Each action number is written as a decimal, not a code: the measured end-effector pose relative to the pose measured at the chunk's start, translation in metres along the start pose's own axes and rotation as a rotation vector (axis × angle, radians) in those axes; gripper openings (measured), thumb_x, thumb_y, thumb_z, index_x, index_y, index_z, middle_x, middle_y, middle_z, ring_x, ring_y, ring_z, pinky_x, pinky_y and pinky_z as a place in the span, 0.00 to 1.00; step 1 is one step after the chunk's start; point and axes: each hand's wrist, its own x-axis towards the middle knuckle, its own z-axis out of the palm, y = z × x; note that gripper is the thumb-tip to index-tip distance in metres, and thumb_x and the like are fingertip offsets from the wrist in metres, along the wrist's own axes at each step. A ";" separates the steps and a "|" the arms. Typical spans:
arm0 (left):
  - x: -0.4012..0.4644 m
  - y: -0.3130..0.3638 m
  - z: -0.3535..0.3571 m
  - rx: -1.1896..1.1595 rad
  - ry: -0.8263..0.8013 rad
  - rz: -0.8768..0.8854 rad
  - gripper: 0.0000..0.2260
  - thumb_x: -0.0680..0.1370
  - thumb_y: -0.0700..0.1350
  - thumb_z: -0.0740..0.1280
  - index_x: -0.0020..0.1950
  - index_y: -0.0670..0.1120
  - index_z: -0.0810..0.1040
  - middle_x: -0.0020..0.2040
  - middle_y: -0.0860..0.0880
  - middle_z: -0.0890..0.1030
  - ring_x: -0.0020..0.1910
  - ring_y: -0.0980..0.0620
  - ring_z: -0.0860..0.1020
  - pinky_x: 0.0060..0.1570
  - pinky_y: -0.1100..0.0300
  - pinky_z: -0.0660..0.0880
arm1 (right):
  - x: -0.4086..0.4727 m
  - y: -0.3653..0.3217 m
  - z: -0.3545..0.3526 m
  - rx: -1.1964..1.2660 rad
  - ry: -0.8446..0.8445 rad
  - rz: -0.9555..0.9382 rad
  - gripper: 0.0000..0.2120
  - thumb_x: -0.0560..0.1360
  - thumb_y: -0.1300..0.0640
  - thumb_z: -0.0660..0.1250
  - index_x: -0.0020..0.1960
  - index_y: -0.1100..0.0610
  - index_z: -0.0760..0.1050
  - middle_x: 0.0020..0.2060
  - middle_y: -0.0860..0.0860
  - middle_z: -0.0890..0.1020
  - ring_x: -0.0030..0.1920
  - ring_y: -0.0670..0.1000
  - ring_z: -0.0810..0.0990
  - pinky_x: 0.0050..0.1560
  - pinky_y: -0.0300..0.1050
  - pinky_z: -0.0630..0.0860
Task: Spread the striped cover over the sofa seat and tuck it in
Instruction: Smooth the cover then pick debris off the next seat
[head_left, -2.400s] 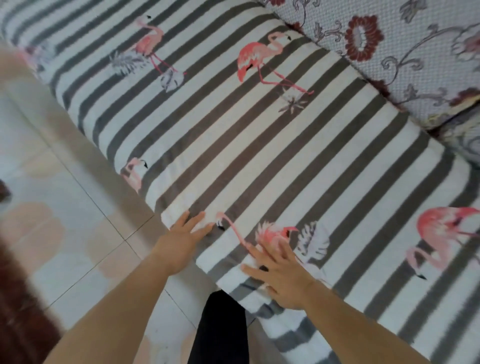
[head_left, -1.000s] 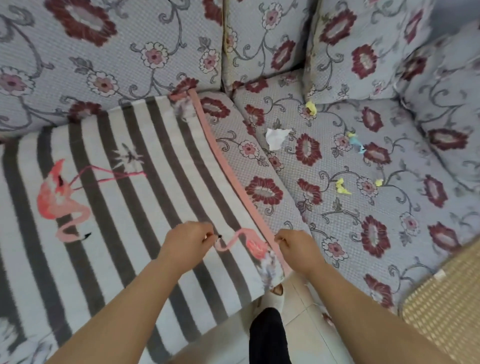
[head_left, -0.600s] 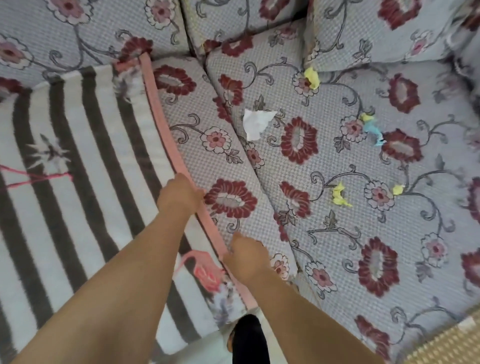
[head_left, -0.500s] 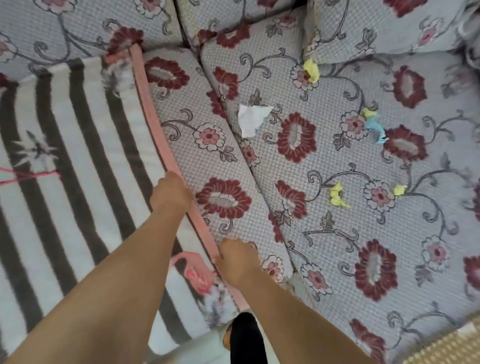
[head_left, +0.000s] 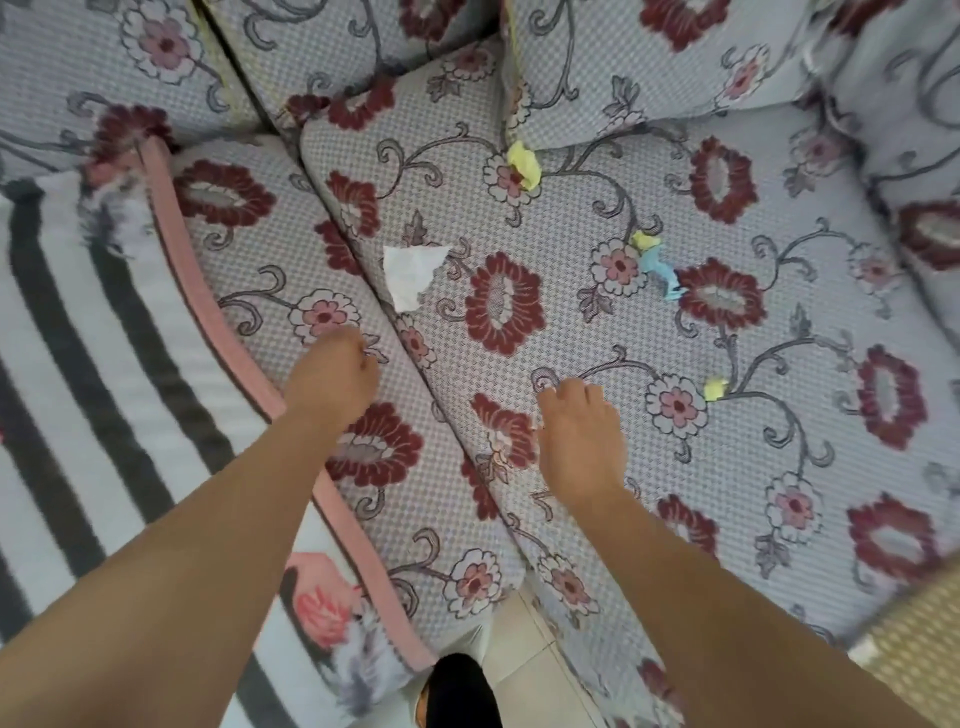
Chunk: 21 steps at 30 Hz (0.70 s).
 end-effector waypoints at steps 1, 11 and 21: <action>0.007 0.014 0.003 -0.019 -0.006 0.024 0.12 0.78 0.41 0.62 0.59 0.39 0.74 0.52 0.40 0.78 0.49 0.40 0.78 0.49 0.49 0.76 | 0.002 0.015 0.000 -0.066 -0.019 0.019 0.23 0.69 0.63 0.70 0.62 0.53 0.69 0.60 0.56 0.72 0.58 0.56 0.71 0.59 0.53 0.73; 0.075 0.097 0.029 0.075 -0.211 -0.008 0.31 0.79 0.46 0.62 0.76 0.61 0.50 0.78 0.46 0.41 0.71 0.38 0.64 0.63 0.48 0.69 | 0.014 0.081 0.008 0.334 0.006 0.014 0.22 0.66 0.79 0.58 0.53 0.61 0.74 0.51 0.55 0.72 0.42 0.52 0.71 0.35 0.44 0.71; 0.095 0.130 0.034 -0.031 0.133 0.134 0.11 0.74 0.40 0.70 0.56 0.41 0.79 0.55 0.41 0.81 0.48 0.44 0.80 0.47 0.56 0.74 | 0.024 0.167 0.013 0.248 0.174 0.541 0.22 0.71 0.70 0.66 0.60 0.51 0.70 0.62 0.56 0.67 0.61 0.56 0.68 0.64 0.53 0.68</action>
